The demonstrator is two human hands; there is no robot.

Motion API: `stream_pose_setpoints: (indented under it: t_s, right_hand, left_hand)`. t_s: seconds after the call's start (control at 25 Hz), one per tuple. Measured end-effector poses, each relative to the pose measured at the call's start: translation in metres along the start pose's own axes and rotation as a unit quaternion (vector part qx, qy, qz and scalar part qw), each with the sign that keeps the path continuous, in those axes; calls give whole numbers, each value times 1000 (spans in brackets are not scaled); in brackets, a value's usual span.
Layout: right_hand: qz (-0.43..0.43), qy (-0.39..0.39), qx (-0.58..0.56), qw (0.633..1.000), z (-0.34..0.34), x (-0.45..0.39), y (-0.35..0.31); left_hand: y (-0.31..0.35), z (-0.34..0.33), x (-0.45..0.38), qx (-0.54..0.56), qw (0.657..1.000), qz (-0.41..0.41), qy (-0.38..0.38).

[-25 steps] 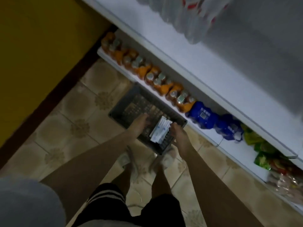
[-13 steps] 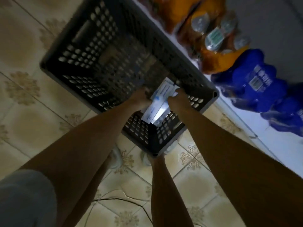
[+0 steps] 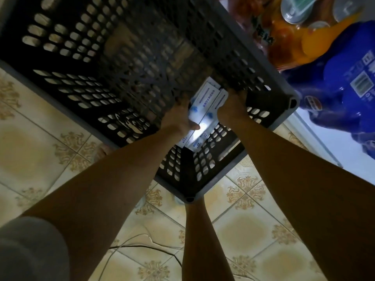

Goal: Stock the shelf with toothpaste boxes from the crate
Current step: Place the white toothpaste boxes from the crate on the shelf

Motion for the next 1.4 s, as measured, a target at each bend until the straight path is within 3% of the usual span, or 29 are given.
stream_pose_setpoints:
  t_s: [0.32, 0.4, 0.52, 0.76, 0.88, 1.0, 1.16, 1.4]
  right_hand:
    - [-99, -60, -189, 975, 2, 18, -5]
    - [-95, -59, -239, 964, -3, 20, -9]
    - [-98, -71, -338, 933, -8, 23, -18]
    - [-80, -90, -350, 929, -30, 26, -30]
    - [-86, -43, -345, 934, -52, 30, -25]
    - [-123, 10, -420, 899, -70, 32, -17]
    - [-154, -4, -425, 892, -83, 30, -10]
    - [-155, 89, -487, 855, -92, 38, 1]
  left_hand:
    - [-14, 12, 2, -33, 998, -15, -43]
    - [-23, 21, 0, 59, 995, 18, -82]
    - [-34, 34, -1, 215, 959, 71, -168]
    - [-40, 30, 3, 299, 906, 106, -281]
    - [-39, 17, -1, 298, 911, 113, -261]
    - [-40, 15, -8, 288, 924, 91, -234]
    - [-43, 20, -8, 310, 901, 94, -289]
    - [-38, 28, 0, 403, 852, 90, -323]
Point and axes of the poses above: each hand's wrist, its own x-axis away from the middle knuckle, its own z-axis out of the back of the hand, y = z × x, the point moved 3 cm from there along -x, towards the middle knuckle, and after that the axes turned 7 degrees about z, right-handed, at the moved point
